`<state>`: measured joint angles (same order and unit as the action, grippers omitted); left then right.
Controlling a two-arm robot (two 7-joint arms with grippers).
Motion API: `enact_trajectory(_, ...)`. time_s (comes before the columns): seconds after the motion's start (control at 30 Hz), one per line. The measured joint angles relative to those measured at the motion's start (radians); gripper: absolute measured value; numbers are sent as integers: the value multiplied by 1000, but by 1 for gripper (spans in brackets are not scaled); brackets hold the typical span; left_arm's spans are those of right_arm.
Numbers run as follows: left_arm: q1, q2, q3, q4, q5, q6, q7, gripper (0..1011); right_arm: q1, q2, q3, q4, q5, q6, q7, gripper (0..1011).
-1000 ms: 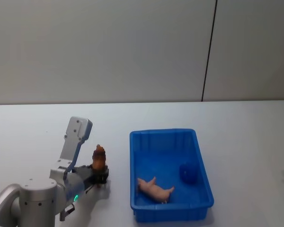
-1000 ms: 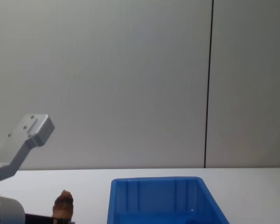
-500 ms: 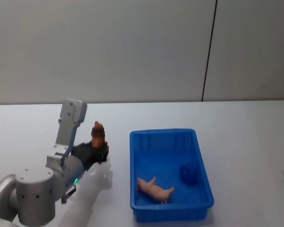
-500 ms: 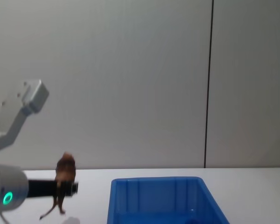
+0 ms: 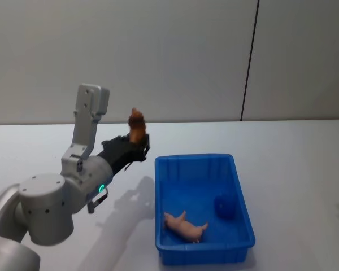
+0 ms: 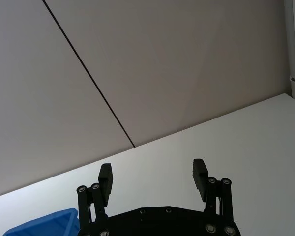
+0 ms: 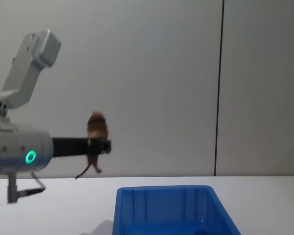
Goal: Pick up the two dolls from the table and place them into the box.
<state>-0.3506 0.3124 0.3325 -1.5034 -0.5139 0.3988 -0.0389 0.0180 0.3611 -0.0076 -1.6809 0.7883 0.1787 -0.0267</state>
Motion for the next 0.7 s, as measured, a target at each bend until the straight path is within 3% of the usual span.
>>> enact_trajectory(0.27, -36, -18, 1, 1, -29, 20, -90, 361, 0, 0, 0, 0, 0, 0, 0, 1001)
enact_trajectory(0.7, -101, -54, 16, 62, -80, 123, -249, 361, 0, 0, 0, 0, 0, 0, 0, 1001)
